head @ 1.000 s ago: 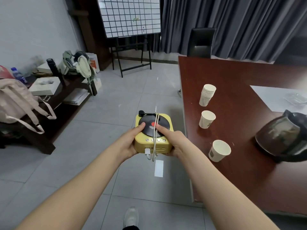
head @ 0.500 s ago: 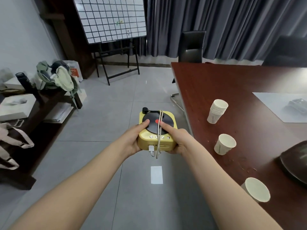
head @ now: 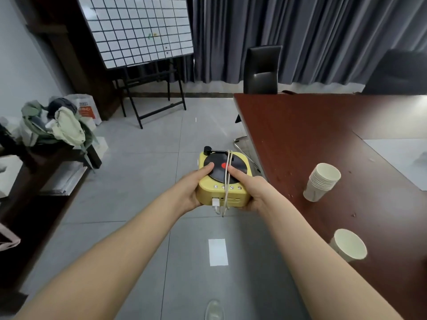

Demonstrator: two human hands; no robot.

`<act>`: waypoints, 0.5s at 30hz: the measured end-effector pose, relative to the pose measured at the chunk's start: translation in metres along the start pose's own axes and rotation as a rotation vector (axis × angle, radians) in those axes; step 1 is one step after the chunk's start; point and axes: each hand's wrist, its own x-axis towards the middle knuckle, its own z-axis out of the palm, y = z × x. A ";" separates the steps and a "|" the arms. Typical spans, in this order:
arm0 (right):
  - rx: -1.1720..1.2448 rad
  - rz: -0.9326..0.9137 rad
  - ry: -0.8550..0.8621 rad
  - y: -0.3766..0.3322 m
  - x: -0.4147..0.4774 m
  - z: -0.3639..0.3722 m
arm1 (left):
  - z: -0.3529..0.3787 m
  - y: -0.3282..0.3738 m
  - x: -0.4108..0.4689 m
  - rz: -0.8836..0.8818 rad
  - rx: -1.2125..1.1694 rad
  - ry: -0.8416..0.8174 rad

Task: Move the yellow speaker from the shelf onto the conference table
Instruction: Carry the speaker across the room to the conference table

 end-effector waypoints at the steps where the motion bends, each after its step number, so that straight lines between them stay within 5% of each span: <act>1: 0.005 -0.005 0.002 -0.008 0.011 0.000 | 0.000 0.008 0.011 0.005 0.004 -0.007; 15: 0.034 0.019 0.063 -0.102 0.140 -0.006 | 0.011 0.088 0.164 -0.056 0.040 -0.042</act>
